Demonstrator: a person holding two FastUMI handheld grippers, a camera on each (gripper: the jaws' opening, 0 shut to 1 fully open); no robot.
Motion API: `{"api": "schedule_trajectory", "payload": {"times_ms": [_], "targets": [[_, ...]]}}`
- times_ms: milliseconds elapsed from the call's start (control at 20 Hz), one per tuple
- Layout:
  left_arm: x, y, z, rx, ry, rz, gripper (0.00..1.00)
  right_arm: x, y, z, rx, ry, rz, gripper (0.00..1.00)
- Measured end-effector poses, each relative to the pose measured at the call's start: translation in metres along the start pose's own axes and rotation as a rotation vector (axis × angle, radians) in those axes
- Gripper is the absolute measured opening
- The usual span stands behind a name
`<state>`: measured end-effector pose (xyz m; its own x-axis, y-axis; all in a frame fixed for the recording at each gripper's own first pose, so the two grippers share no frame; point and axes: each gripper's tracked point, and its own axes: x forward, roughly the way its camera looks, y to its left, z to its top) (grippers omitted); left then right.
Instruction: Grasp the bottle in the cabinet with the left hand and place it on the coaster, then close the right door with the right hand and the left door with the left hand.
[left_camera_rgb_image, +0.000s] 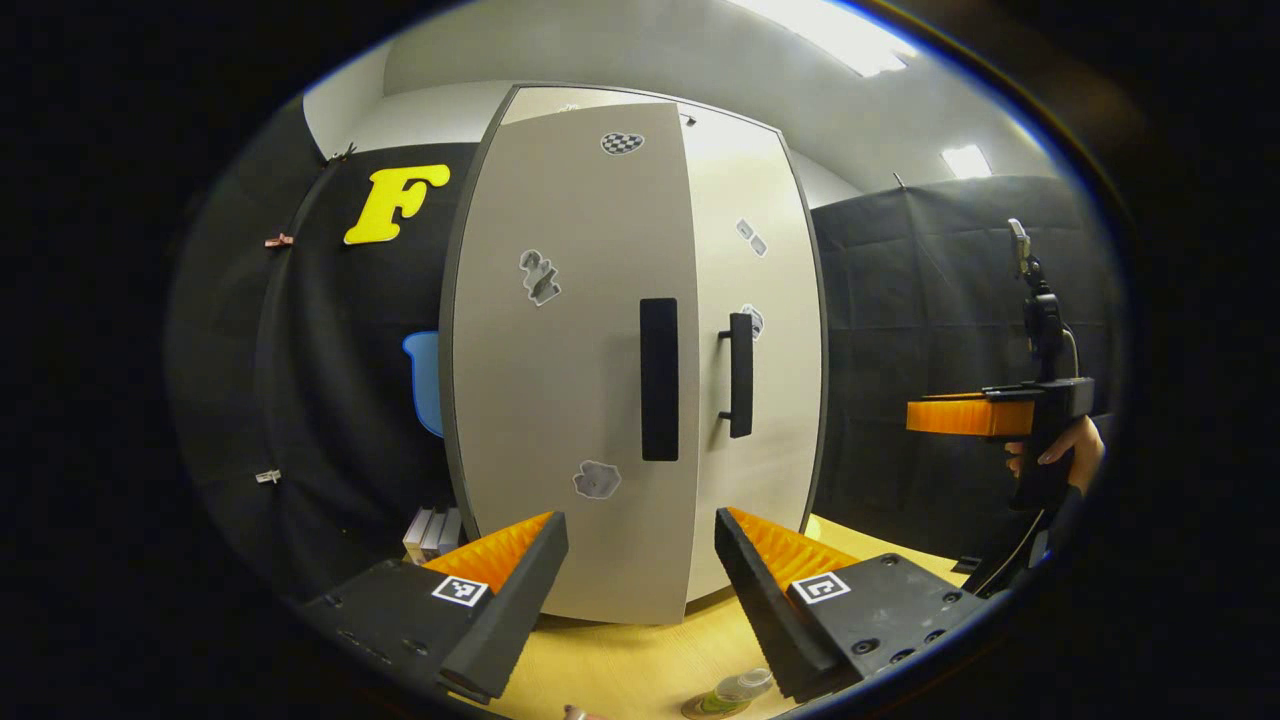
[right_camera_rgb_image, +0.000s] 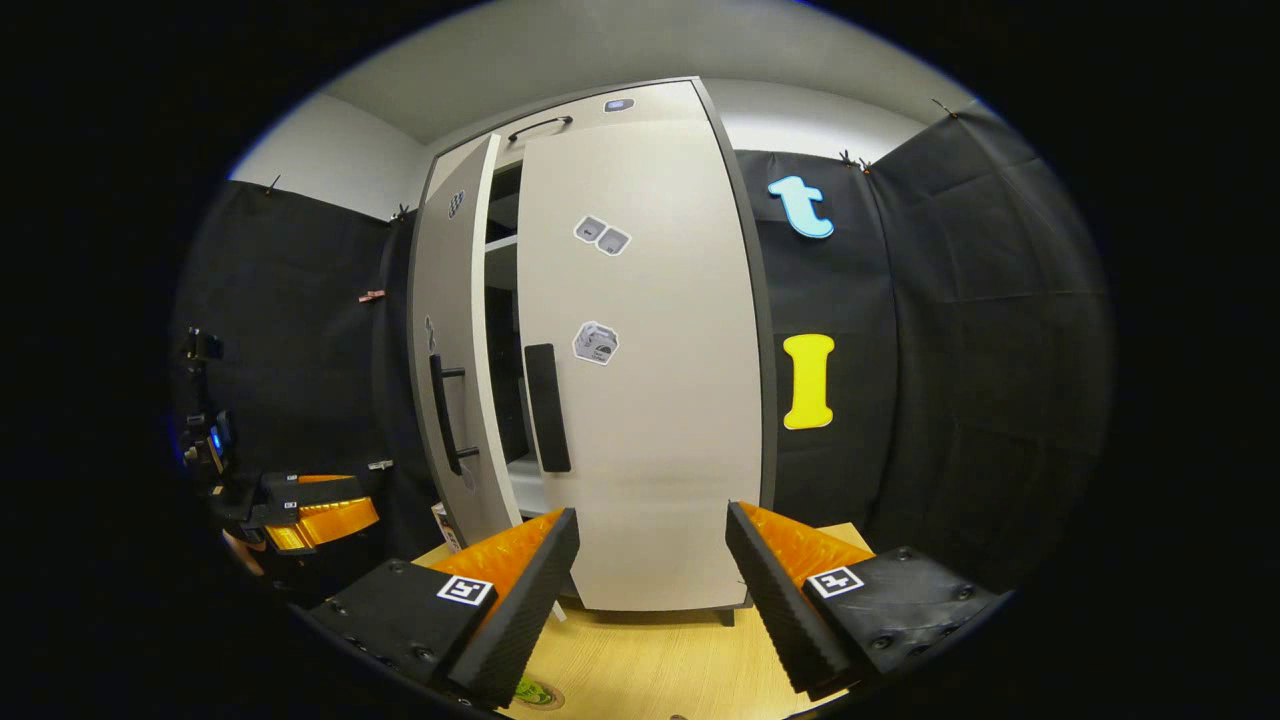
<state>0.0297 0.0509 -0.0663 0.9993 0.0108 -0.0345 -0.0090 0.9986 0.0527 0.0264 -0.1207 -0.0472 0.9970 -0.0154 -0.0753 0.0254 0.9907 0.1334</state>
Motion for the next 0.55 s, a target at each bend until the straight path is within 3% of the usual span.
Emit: {"api": "schedule_trajectory", "payload": {"times_ms": [550], "targets": [[-0.0032, 0.0039, -0.0023, -0.029, -0.005, 0.015, 0.95, 0.0015, 0.0025, 0.0035, -0.004, -0.007, 0.006, 0.98]]}}
